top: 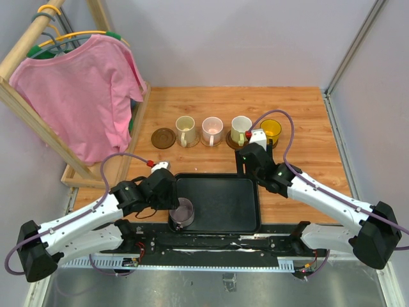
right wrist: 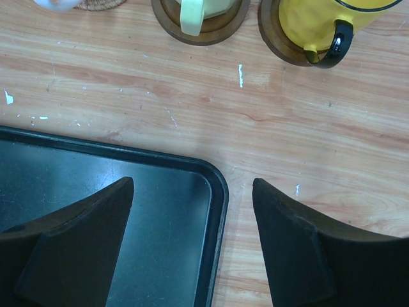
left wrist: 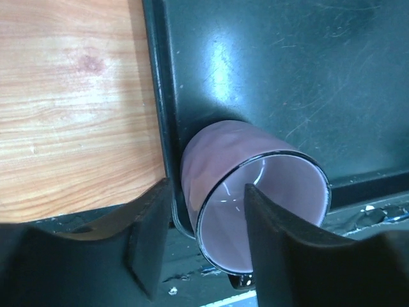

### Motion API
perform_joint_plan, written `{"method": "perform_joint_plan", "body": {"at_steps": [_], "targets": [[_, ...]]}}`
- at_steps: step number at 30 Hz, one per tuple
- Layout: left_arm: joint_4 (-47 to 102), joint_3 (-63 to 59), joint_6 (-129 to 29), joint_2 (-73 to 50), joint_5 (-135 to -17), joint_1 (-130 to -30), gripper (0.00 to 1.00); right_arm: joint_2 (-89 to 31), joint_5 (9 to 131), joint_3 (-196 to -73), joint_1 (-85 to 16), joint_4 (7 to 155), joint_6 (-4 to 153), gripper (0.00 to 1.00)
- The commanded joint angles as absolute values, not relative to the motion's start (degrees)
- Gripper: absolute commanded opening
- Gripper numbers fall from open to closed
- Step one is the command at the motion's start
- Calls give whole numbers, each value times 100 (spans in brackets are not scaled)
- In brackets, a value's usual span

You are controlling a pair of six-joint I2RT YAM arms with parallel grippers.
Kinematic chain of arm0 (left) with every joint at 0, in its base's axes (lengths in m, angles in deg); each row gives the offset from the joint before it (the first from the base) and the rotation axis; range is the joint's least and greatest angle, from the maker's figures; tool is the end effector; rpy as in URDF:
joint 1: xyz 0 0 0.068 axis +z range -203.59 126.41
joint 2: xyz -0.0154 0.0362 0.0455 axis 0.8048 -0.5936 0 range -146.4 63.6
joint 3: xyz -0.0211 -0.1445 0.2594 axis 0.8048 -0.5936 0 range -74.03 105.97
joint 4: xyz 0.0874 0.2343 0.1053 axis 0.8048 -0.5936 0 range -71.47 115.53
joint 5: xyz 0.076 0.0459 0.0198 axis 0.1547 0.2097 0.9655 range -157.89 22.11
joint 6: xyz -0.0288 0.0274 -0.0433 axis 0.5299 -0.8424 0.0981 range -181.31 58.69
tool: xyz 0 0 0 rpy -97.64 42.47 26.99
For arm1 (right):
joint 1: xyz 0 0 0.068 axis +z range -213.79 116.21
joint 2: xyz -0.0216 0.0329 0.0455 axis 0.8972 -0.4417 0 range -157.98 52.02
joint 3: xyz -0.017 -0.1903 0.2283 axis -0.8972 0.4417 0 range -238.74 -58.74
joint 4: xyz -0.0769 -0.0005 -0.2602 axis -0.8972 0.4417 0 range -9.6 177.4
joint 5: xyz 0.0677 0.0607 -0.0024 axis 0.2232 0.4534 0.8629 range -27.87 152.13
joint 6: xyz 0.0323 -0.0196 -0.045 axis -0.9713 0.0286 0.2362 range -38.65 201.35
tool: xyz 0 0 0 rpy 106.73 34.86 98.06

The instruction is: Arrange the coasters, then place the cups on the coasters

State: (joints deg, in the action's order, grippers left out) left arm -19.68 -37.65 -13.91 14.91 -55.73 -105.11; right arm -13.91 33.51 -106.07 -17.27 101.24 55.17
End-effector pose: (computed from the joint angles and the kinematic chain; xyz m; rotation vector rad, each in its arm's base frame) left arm 0.1023 -0.1145 0.2376 0.0128 2.5900 -0.3939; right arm 0.1863 0.1667 0.2827 -0.1248 2.1630 0.1601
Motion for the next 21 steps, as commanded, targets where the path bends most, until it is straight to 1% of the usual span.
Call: {"method": "perform_joint_plan", "body": {"at_steps": [1,2,5,10,16,21], "targets": [[-1750,-3953,-1192,1341,-5459,-10614,49,-1410,3325,-10572,-1882,10092,5453,77],[-1659,-3983,-1168,1315,-5432,-10615,45,-1403,3330,-10568,-1891,10091,5458,77],[-1388,-4012,-1172,1209,-5460,-10615,39,-1396,3314,-10563,-1898,10089,5477,77],[-986,-3956,-1235,1095,-5367,-10623,38,-1355,3316,-10533,-1905,10085,5472,76],[-654,-3701,-1649,687,-4771,-10623,38,-1375,3330,-10507,-1932,10066,5467,77],[34,-3699,-2046,282,-4529,-10623,39,-1347,3326,-10488,-1949,10046,5480,77]]}}
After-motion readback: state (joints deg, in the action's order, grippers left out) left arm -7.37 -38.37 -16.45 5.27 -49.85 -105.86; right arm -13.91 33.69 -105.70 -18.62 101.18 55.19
